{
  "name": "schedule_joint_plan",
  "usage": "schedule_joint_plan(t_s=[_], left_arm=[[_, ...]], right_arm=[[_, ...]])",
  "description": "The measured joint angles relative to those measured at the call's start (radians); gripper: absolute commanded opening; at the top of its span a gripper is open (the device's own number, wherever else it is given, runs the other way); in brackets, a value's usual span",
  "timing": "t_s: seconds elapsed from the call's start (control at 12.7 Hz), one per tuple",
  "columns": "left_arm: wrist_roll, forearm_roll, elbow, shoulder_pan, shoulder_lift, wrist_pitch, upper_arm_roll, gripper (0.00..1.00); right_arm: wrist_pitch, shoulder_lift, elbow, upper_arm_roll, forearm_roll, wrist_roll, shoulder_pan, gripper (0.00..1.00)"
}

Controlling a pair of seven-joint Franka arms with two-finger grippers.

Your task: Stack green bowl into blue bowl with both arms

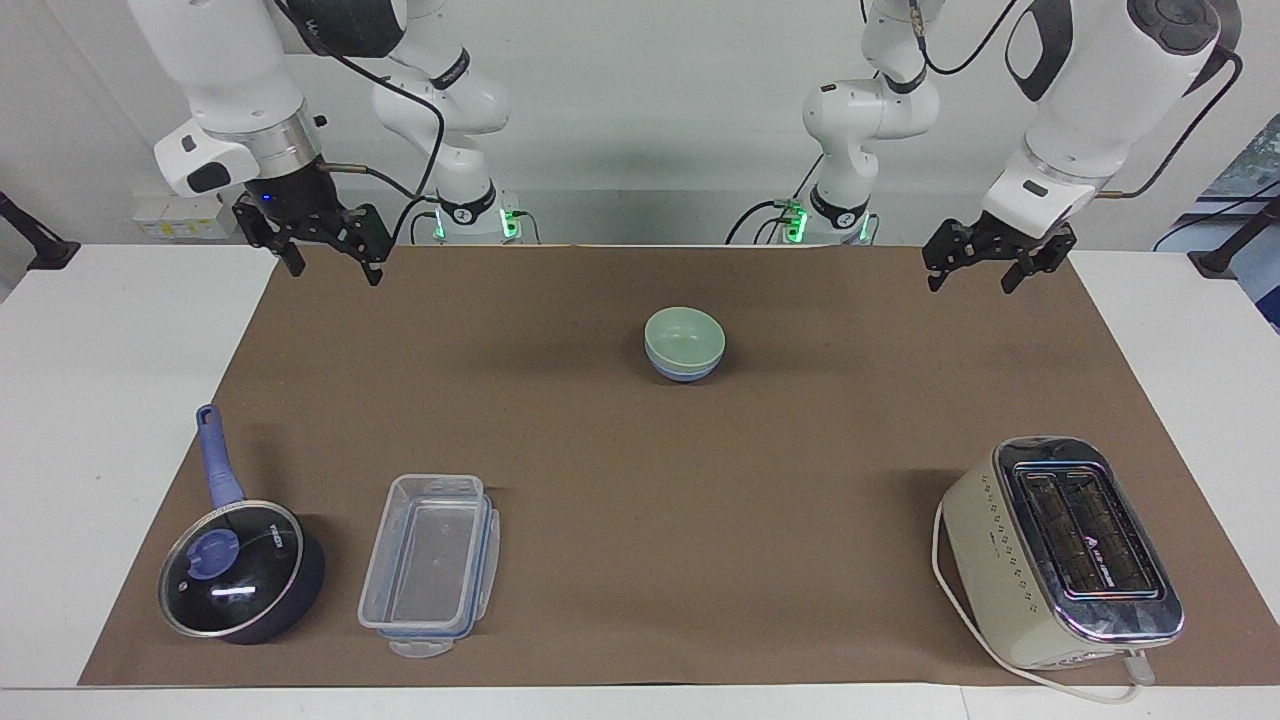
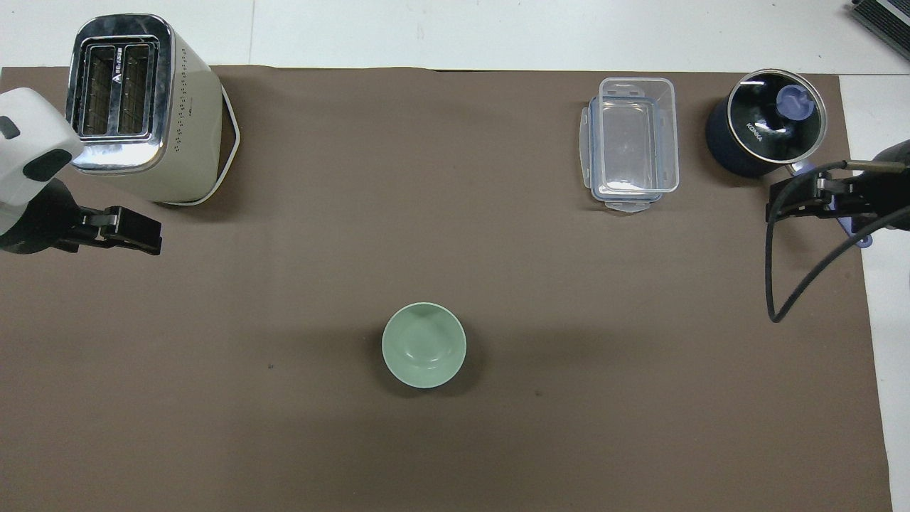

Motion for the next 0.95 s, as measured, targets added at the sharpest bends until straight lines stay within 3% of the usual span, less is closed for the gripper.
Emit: schedule_joint_plan(t_s=[0.95], left_arm=[[0.0,0.0,0.0,0.0,0.0,0.0,0.0,1.0]], right_arm=[[-0.017,-0.013,-0.008,-0.002,0.003,0.0,-0.005,1.0]])
